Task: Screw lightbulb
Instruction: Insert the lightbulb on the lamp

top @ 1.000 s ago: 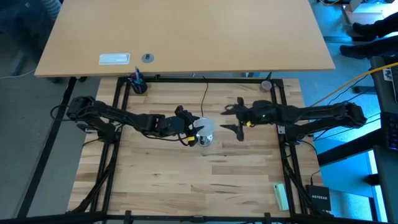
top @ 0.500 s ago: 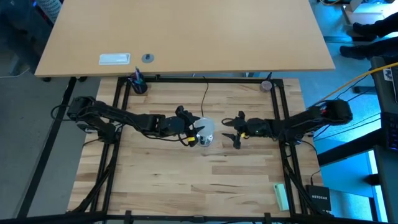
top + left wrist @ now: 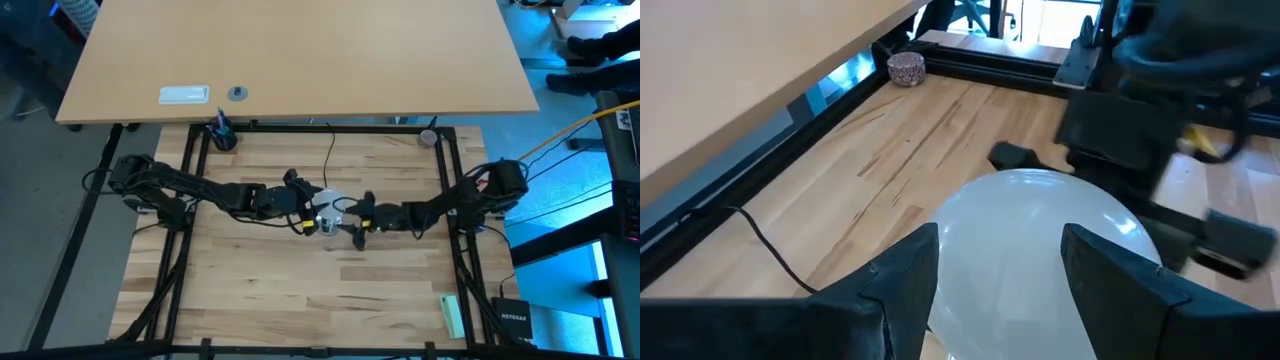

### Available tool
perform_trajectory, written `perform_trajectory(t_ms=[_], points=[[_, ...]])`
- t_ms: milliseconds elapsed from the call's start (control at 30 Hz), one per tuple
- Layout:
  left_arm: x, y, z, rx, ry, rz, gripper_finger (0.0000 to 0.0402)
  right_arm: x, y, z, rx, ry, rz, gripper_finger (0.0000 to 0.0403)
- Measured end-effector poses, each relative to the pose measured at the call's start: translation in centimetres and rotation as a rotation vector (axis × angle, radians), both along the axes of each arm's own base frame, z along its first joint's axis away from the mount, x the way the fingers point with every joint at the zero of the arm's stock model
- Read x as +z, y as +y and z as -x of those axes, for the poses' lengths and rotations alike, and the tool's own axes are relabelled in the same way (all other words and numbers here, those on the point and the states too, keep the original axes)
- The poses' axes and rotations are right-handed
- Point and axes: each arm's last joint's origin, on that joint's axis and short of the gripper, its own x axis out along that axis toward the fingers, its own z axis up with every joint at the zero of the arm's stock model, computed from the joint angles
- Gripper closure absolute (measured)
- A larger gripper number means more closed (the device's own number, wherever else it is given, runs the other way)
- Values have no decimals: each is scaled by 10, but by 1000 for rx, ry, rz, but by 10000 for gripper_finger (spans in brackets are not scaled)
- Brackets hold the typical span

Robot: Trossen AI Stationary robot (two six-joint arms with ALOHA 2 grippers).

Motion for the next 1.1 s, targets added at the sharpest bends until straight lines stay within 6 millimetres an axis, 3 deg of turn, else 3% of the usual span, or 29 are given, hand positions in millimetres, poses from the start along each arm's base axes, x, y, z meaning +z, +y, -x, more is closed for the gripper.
perform_trajectory(t_ms=[133, 267, 333, 467, 633, 767, 933, 1100], points=[[0, 0, 0, -4, 3, -8, 199, 5, 20, -5, 65, 168, 16, 148], [0, 0, 0, -5, 3, -8, 199, 15, 35, 8, 74, 440, 24, 148], [0, -2, 0, -10, 4, -11, 199, 24, 37, 7, 56, 425, 40, 148], [0, -2, 0, -14, 5, -13, 199, 37, 32, -9, -70, 182, 77, 148], [0, -2, 0, -19, 10, -23, 199, 15, 31, -14, -213, -46, 141, 148], [0, -2, 0, -19, 9, -24, 199, -15, 40, -16, -223, -86, 141, 148], [1, -2, 0, -16, 2, -21, 199, -43, 49, -33, -242, -117, 197, 148], [2, -2, -1, -16, -15, -18, 199, -51, 47, -52, -312, -111, 286, 148]])
